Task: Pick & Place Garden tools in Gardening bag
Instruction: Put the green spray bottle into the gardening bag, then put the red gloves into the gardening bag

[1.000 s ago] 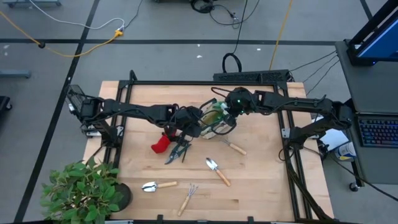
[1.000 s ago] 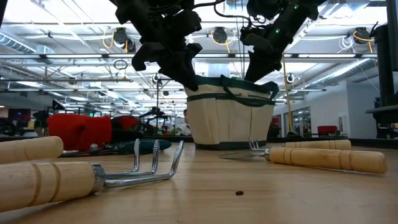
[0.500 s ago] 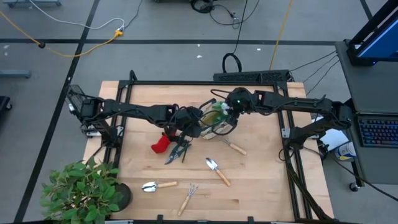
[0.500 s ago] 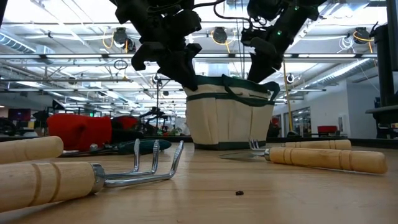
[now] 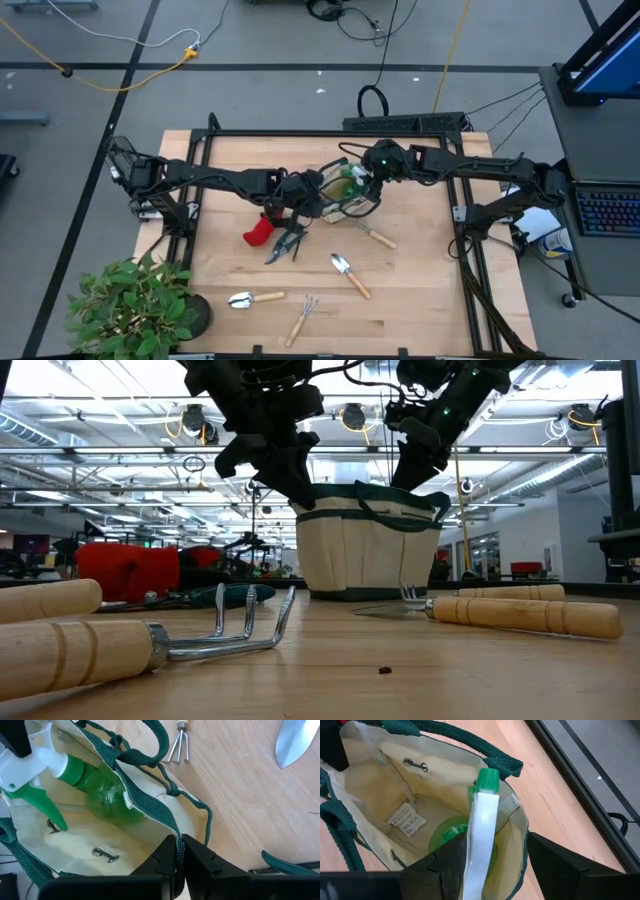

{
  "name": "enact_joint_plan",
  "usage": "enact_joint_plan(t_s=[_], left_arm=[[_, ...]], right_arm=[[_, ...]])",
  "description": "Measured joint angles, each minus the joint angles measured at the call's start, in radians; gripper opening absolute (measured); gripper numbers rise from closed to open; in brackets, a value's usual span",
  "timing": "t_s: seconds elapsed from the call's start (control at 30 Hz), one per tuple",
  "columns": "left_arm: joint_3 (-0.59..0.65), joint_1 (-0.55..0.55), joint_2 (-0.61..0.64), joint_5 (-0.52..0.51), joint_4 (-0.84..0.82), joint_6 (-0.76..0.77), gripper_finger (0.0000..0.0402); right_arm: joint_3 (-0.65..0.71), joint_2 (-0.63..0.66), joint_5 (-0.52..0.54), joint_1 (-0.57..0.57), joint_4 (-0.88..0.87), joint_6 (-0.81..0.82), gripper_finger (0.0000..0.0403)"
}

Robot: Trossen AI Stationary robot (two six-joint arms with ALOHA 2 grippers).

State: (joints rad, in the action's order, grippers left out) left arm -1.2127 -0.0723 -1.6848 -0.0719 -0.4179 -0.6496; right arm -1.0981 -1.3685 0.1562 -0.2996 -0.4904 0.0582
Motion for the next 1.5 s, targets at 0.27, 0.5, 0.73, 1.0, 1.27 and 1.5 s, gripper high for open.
enact_joint_plan(t_s=[0.27,0.5,0.73,1.0,1.27,1.5], left_arm=[[0.0,0.001,0.0,0.0,0.0,0.003,0.0105],[0.0,0.035,0.0,-0.056,-0.001,-0.008,0.0188],[0.0,0.118,0.0,-0.335,-0.019,-0.044,0.0232],[0.0,0.162,0.081,-0.339,-0.098,-0.02,0.0244],[0.0,0.157,0.306,-0.306,-0.246,0.183,0.0244],[0.001,0.115,0.371,-0.284,-0.474,0.636,0.0244]], right_arm=[[0.0,0.001,0.0,0.0,0.0,0.006,0.02],[0.0,0.001,0.002,0.01,0.0,-0.018,0.0216],[-0.002,0.034,0.136,0.053,-0.004,-0.063,0.0229],[-0.002,0.116,0.13,0.111,-0.019,-0.036,0.0227],[-0.002,0.141,0.129,0.185,-0.043,0.012,0.0227],[-0.002,0.142,0.129,0.246,-0.036,0.039,0.0222]])
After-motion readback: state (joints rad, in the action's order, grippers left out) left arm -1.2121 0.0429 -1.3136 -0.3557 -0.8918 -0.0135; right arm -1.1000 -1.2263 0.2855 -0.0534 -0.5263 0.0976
